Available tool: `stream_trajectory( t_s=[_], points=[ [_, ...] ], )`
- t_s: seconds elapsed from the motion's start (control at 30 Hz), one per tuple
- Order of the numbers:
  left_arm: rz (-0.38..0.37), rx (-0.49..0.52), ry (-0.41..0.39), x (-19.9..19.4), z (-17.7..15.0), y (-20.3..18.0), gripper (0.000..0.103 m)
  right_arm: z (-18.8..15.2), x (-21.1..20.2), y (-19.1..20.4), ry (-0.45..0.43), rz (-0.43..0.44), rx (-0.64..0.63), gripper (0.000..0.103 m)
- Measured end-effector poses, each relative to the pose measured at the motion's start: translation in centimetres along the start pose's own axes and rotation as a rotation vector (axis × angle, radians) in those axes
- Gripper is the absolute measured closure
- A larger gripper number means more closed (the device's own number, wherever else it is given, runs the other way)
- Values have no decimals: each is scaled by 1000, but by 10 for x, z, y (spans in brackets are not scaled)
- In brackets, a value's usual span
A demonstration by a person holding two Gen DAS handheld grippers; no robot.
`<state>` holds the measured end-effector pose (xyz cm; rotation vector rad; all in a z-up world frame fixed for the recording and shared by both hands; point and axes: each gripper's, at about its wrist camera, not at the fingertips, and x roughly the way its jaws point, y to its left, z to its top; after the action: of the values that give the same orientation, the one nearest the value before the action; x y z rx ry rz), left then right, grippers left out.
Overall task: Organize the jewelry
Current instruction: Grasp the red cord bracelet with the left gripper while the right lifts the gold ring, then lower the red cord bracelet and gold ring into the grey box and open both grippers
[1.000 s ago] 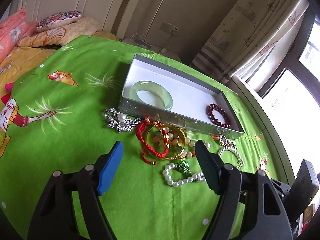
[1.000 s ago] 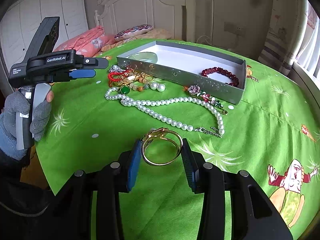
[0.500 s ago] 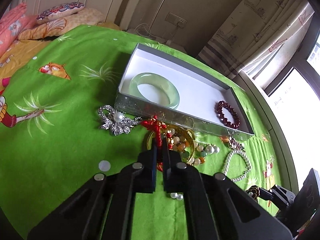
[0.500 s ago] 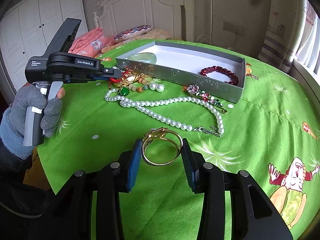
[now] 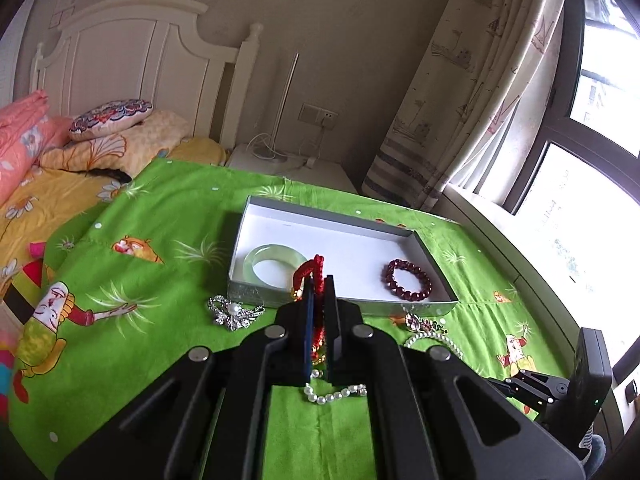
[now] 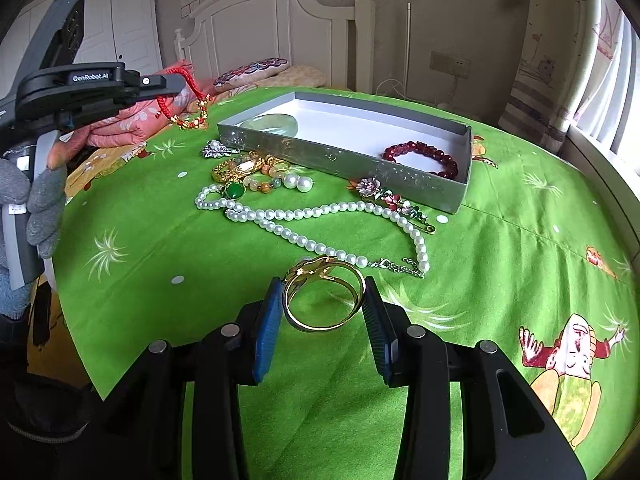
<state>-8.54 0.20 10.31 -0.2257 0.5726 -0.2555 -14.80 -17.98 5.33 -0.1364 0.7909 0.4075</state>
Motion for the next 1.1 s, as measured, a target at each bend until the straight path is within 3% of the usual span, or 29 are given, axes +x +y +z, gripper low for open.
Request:
stream_trajectory(
  t_s=[0.43, 0.7, 0.97, 1.1],
  points=[
    [2, 56, 0, -2, 5, -14, 99, 9, -7, 10, -37, -59, -39, 63],
    [-7, 106, 13, 10, 16, -30, 99, 41, -16, 4, -115, -98, -63, 63],
    [-35, 118, 76, 57, 31, -46, 99, 79, 2, -16, -143, 2, -9, 63],
    [-28, 120, 102, 85, 40, -51, 99, 99, 24, -20, -137, 7, 9, 63]
  ],
)
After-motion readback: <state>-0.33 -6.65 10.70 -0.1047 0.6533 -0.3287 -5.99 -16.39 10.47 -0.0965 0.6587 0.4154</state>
